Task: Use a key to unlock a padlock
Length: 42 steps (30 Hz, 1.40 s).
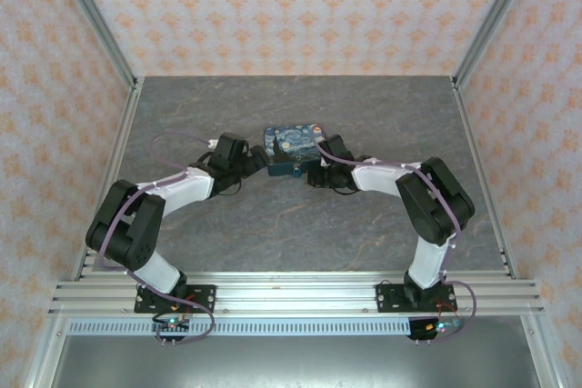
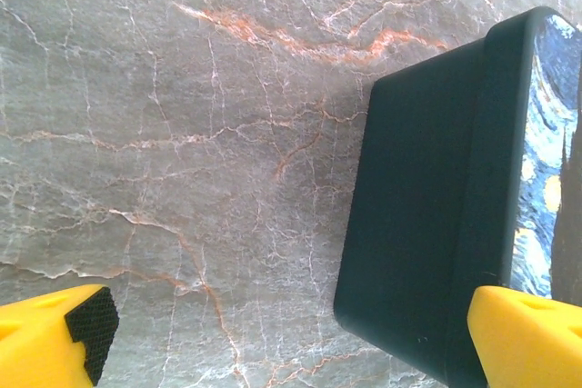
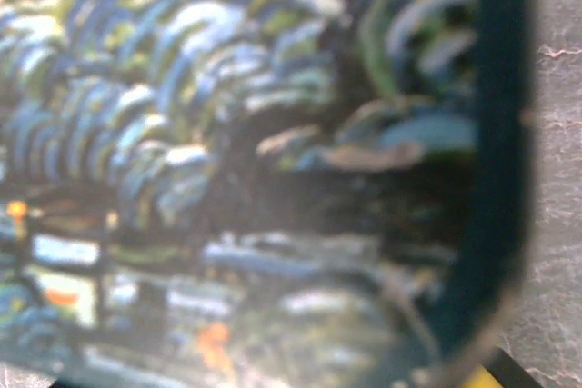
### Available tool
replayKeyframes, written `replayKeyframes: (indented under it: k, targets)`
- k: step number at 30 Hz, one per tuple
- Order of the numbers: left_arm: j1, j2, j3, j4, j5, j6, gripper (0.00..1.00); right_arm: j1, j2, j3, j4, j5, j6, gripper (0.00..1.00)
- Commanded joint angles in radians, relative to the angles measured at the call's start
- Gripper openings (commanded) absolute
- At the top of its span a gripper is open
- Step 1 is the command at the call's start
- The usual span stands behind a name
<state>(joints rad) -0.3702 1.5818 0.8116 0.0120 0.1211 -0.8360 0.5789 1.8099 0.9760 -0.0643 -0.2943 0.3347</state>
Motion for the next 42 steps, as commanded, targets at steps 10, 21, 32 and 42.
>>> replayKeyframes:
  k: [10,21,32,42]
  targets:
    - [0.032,-0.070,0.036,-0.048,-0.037,0.030,1.00,0.151,-0.107,-0.171,-0.072,0.038,0.021,0.25]
    - [0.033,-0.048,0.078,-0.052,-0.010,0.044,1.00,0.121,-0.337,-0.110,-0.162,0.123,0.010,0.48]
    - [0.033,-0.061,0.091,-0.078,-0.015,0.055,1.00,0.070,-0.101,0.092,-0.167,0.045,-0.032,0.36]
    - [0.033,-0.080,0.107,-0.096,-0.016,0.060,1.00,0.070,-0.007,0.107,-0.119,0.050,-0.023,0.26]
